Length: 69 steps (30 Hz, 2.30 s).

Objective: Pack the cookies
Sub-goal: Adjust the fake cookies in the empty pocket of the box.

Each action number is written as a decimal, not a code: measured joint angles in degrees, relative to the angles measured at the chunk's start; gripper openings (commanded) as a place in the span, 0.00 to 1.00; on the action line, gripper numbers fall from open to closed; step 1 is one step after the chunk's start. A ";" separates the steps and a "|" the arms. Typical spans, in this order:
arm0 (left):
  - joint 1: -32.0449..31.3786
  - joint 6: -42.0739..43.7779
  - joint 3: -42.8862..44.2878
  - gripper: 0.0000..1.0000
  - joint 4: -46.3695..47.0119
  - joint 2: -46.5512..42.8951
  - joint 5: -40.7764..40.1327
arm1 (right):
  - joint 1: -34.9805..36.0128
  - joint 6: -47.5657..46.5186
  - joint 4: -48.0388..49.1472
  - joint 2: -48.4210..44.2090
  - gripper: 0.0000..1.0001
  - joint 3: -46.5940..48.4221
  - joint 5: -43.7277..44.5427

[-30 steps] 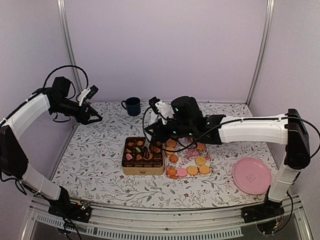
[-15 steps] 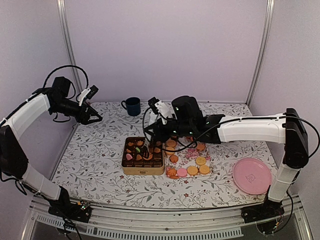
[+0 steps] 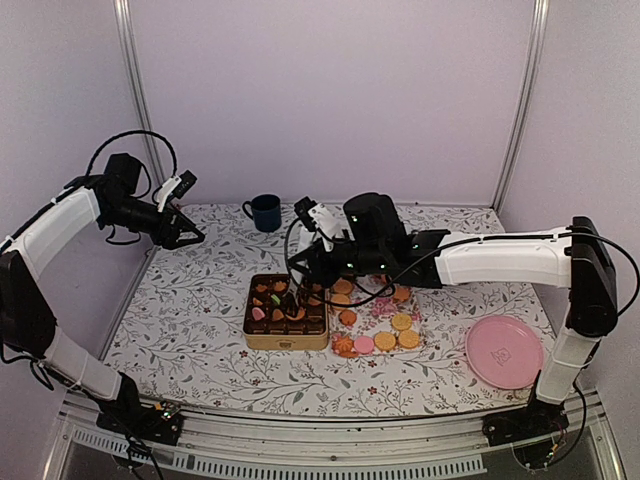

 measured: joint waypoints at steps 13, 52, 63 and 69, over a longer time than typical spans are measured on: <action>0.00 -0.02 0.00 0.65 -0.09 0.00 0.02 | 0.55 -2.10 -0.26 -4.44 0.21 -1.66 1.27; 0.00 -0.02 0.00 0.65 -0.15 0.00 0.00 | -0.57 -7.19 0.04 -1.25 0.22 -0.52 -1.66; 0.00 -0.04 0.00 0.65 -0.15 0.00 -0.02 | 0.42 -6.99 0.00 -3.98 0.25 -1.29 -1.64; 0.00 -0.04 0.00 0.65 -0.15 0.00 0.00 | 0.42 -7.06 -0.17 -3.98 0.39 -1.64 -0.09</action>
